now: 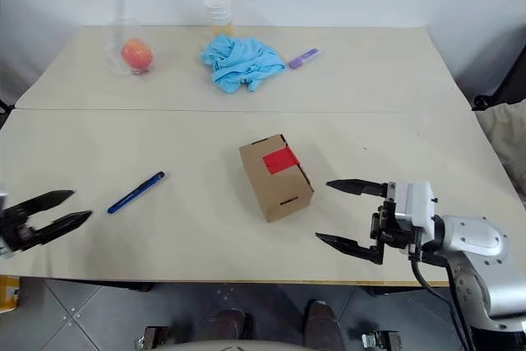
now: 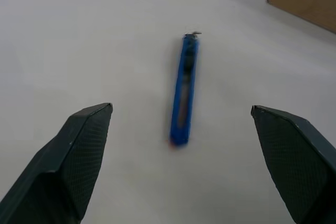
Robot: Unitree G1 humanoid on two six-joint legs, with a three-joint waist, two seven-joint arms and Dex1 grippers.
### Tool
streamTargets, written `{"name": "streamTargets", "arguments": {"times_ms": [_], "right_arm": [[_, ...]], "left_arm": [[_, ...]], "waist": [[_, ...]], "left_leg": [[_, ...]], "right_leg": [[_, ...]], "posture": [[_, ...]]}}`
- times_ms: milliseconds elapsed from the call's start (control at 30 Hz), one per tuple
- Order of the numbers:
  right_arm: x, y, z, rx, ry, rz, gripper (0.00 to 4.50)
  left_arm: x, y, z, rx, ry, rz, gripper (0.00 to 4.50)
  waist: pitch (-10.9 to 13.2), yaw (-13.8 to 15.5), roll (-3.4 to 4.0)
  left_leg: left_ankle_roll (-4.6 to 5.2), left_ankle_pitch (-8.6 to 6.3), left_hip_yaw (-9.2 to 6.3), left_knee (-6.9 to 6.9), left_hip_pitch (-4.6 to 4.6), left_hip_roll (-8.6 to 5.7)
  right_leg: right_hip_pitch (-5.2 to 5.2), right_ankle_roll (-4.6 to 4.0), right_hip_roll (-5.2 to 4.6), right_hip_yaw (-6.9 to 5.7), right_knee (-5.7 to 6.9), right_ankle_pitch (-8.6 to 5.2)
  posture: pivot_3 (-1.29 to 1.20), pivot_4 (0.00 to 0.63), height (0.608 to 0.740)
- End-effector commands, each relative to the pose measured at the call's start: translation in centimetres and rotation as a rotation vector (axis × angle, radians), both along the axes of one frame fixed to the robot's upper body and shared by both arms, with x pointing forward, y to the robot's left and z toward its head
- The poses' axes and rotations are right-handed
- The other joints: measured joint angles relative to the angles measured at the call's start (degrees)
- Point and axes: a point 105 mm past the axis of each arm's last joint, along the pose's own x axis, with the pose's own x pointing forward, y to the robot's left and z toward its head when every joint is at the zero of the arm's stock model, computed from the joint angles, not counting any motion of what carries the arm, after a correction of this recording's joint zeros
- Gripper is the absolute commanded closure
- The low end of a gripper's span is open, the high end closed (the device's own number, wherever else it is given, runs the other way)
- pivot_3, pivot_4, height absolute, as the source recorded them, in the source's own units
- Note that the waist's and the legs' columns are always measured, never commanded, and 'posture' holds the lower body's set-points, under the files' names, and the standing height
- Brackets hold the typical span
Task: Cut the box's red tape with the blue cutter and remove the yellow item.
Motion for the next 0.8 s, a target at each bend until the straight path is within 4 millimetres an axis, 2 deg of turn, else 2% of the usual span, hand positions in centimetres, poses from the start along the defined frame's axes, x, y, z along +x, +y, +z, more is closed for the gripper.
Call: {"name": "streamTargets", "arguments": {"times_ms": [33, 167, 300, 400, 733, 800], "right_arm": [[-0.9, 0.0, 1.1, -0.019, -0.057, 0.009, 0.00], [-1.2, 0.2, 1.0, -0.019, -0.066, -0.007, 0.00], [-1.6, 0.4, 0.7, -0.019, -0.067, -0.025, 0.00], [-1.5, 0.4, 0.6, -0.019, -0.076, -0.048, 0.00], [-1.1, 0.4, 0.6, -0.020, -0.090, -0.069, 0.00], [-1.1, 0.5, 0.6, -0.019, -0.090, -0.066, 0.00]], "left_arm": [[1.2, -0.5, -1.0, 0.079, -0.010, -0.013, 0.01], [1.9, -1.7, -3.0, 0.159, -0.010, -0.060, 0.01], [1.8, -1.4, -4.5, 0.166, 0.032, -0.037, 0.01], [1.9, -1.1, -5.3, 0.159, 0.051, -0.016, 0.57], [1.4, -1.0, -6.8, 0.171, 0.116, -0.025, 3.61], [1.5, -1.4, -7.0, 0.171, 0.114, -0.035, 4.04]], "waist": [[0.0, -0.6, 0.01], [0.0, -0.9, 0.01], [0.0, -0.5, 0.00], [0.0, -0.5, 0.01], [-0.2, -0.6, 0.28], [-0.2, -0.6, 0.30]], "left_leg": [[-0.01, -0.01, 0.00, -0.01, 0.01, 0.02], [-0.07, -0.03, 0.01, 0.00, 0.06, 0.07], [-0.08, -0.04, 0.00, 0.08, 0.08, 0.06], [-0.08, -0.04, 0.00, 0.15, 0.15, 0.04], [-0.09, -0.02, 0.06, 0.14, 0.24, 0.04], [-0.09, -0.02, 0.06, 0.15, 0.24, 0.04]], "right_leg": [[-0.01, 0.00, 0.02, 0.00, 0.02, 0.00], [-0.10, 0.00, 0.16, 0.03, 0.03, 0.00], [-0.06, 0.00, 0.15, 0.05, 0.08, 0.00], [0.00, 0.00, 0.13, 0.07, 0.16, 0.00], [0.00, 0.00, 0.15, 0.19, 0.30, 0.00], [0.00, 0.00, 0.13, 0.19, 0.31, 0.00]], "posture": [[0.00, 0.150, 0.740], [0.00, 0.150, 0.740], [0.00, 0.150, 0.740], [0.00, 0.150, 0.740], [0.00, 0.150, 0.740], [0.00, 0.150, 0.740]]}}
